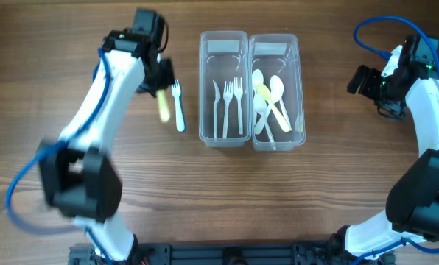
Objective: Pack container
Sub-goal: 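Grasp the yellow fork with the left gripper and place it in the left container, then grasp the light blue fork with the left gripper and place it in the left container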
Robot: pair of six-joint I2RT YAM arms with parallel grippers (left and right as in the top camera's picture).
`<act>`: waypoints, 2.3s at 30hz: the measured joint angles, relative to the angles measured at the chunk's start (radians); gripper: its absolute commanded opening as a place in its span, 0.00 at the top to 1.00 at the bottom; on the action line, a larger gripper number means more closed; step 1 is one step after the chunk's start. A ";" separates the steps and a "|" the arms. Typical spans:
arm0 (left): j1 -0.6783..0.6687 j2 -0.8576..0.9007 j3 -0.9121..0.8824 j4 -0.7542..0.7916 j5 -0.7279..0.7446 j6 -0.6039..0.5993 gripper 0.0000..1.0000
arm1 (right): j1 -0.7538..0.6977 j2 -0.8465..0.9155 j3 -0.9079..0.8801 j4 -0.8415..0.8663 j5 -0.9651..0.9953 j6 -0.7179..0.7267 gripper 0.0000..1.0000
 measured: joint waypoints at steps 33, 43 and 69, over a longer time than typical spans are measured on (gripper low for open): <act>-0.024 0.252 -0.011 0.154 0.026 0.008 0.55 | 0.000 0.000 0.000 -0.001 0.000 0.000 0.01; -0.050 0.271 -0.011 0.181 0.055 0.011 0.64 | 0.000 0.000 0.000 -0.001 0.000 0.000 0.01; -0.396 0.045 0.237 0.035 -0.044 0.016 0.72 | 0.000 0.000 0.000 -0.002 0.000 0.000 0.01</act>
